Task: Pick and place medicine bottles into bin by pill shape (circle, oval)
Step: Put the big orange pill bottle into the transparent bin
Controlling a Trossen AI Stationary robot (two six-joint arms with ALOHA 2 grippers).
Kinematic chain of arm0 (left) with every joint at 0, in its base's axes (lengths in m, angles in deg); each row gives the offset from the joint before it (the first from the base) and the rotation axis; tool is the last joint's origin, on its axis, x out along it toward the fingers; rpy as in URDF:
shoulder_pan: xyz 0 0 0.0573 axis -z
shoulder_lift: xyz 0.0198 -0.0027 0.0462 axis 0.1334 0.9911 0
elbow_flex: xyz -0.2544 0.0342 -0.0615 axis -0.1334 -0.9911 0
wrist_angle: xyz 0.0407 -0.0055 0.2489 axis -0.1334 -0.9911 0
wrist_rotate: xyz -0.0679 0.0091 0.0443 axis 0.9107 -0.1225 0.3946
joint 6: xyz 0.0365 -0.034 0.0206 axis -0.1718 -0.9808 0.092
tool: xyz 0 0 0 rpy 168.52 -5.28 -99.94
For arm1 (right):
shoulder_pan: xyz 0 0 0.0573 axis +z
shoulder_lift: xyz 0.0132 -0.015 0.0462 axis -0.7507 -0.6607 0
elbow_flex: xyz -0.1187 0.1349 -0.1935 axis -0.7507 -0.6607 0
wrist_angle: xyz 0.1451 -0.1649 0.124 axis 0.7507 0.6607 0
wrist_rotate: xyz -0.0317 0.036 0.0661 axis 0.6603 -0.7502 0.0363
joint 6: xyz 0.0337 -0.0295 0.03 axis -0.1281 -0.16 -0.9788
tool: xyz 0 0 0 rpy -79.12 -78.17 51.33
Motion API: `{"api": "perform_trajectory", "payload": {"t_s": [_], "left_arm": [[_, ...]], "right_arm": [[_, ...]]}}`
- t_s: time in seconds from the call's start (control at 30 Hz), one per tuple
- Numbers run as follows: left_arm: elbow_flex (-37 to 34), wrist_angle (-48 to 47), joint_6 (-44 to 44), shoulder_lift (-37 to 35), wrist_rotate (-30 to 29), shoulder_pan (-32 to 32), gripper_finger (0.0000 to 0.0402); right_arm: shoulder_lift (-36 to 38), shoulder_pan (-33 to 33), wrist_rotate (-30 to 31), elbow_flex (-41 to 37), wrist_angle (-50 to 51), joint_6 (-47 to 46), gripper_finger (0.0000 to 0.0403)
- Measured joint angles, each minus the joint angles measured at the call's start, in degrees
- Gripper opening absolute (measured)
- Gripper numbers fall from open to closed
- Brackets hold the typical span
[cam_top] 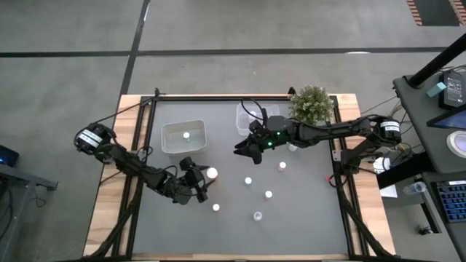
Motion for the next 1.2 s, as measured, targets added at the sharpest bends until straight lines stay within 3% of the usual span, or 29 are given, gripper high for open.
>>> {"api": "perform_trajectory", "payload": {"t_s": [0.23, 0.6, 0.73, 0.83, 1.03, 1.2], "left_arm": [[0.02, -0.54, 0.44, -1.00, 0.04, 0.02, 0.0293], [0.42, -11.07, 0.46, -8.50, 4.61, 0.13, 0.0293], [0.35, -14.54, 2.11, -13.14, 9.58, 0.13, 0.0293], [0.35, -15.01, 5.04, -16.78, 11.21, 0.13, 0.0293], [0.30, -14.96, 15.79, -23.68, 11.91, 0.13, 0.0286], [0.13, -14.89, 24.43, -28.49, 6.05, 0.11, 0.0258]], "right_arm": [[0.02, 0.00, 0.00, 0.02, 0.01, -0.02, 0.0173], [-0.03, 0.51, 0.37, 0.09, 1.51, 4.66, 0.0173], [-1.57, 3.36, 6.43, 0.09, 0.89, 10.68, 0.0168], [-4.69, 5.69, 9.69, 0.12, -2.83, 14.68, 0.0148], [-13.19, 7.63, 10.05, 3.88, -8.62, 18.90, 0.0083], [-20.99, 8.03, 10.17, 10.79, -8.62, 23.72, 0.0037]]}}
